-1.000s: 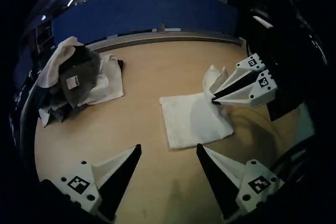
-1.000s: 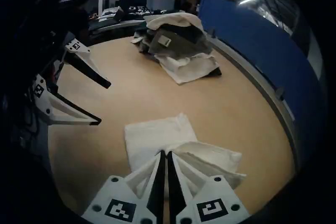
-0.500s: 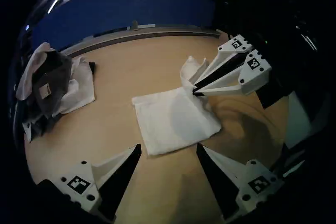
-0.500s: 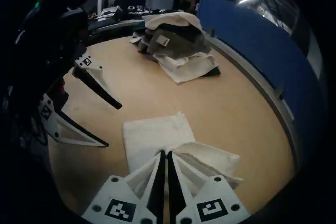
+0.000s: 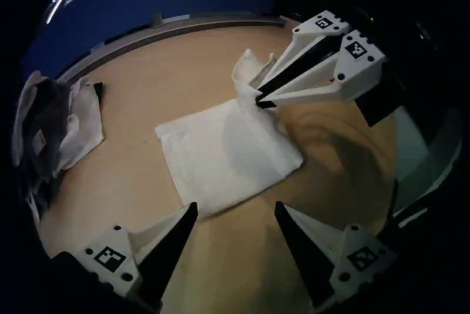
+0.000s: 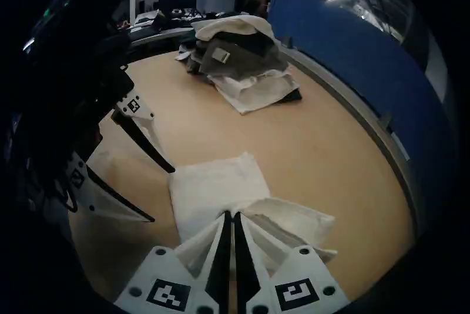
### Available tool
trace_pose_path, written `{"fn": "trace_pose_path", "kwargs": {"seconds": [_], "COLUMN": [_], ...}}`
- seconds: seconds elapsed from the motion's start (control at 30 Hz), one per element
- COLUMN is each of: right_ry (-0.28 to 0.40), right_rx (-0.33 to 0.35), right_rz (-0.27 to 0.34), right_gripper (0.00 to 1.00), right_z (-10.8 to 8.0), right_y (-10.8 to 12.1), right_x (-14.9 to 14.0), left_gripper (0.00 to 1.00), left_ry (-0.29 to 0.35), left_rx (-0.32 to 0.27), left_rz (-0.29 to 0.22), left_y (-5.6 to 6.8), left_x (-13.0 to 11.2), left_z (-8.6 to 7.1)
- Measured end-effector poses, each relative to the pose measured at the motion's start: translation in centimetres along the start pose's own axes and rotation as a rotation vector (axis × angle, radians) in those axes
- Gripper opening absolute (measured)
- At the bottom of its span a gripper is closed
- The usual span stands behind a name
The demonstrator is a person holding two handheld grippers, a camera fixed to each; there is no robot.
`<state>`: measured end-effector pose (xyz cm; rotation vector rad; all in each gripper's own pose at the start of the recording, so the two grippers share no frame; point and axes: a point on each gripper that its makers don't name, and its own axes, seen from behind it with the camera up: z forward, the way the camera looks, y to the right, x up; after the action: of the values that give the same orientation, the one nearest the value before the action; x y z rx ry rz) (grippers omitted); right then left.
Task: Fold towel
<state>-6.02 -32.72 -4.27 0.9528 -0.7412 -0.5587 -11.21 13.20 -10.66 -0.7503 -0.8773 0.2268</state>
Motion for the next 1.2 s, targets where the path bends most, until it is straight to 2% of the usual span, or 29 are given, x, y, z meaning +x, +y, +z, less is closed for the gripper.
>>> {"fn": "trace_pose_path", "kwargs": {"seconds": [0.4,0.67,0.87,1.07,1.2], "right_ry": [-0.004,-0.006,-0.002,0.02,0.026], "right_rx": [-0.007,-0.002,0.013,0.062,0.13], "right_rz": [0.018,0.015,-0.001,-0.027,-0.048], "right_gripper": [0.03,0.03,0.03,0.03,0.04], "right_z": [-0.2,-0.1,0.3,1.2,2.2], "right_y": [0.1,-0.1,-0.7,-2.0,-3.7], "right_x": [-0.5,-0.2,1.0,3.4,4.7], "left_gripper": [0.98,0.98,0.98,0.98,0.98], "left_ry": [-0.049,-0.048,-0.04,-0.023,-0.006], "left_rx": [-0.023,-0.026,-0.027,-0.027,-0.01], "left_rz": [0.042,0.047,0.045,0.034,0.019], "left_y": [0.4,0.5,0.5,0.5,0.2], "left_x": [-1.0,-1.2,-1.3,-1.4,-1.2], "left_z": [0.8,1.0,1.0,1.0,0.8]}}
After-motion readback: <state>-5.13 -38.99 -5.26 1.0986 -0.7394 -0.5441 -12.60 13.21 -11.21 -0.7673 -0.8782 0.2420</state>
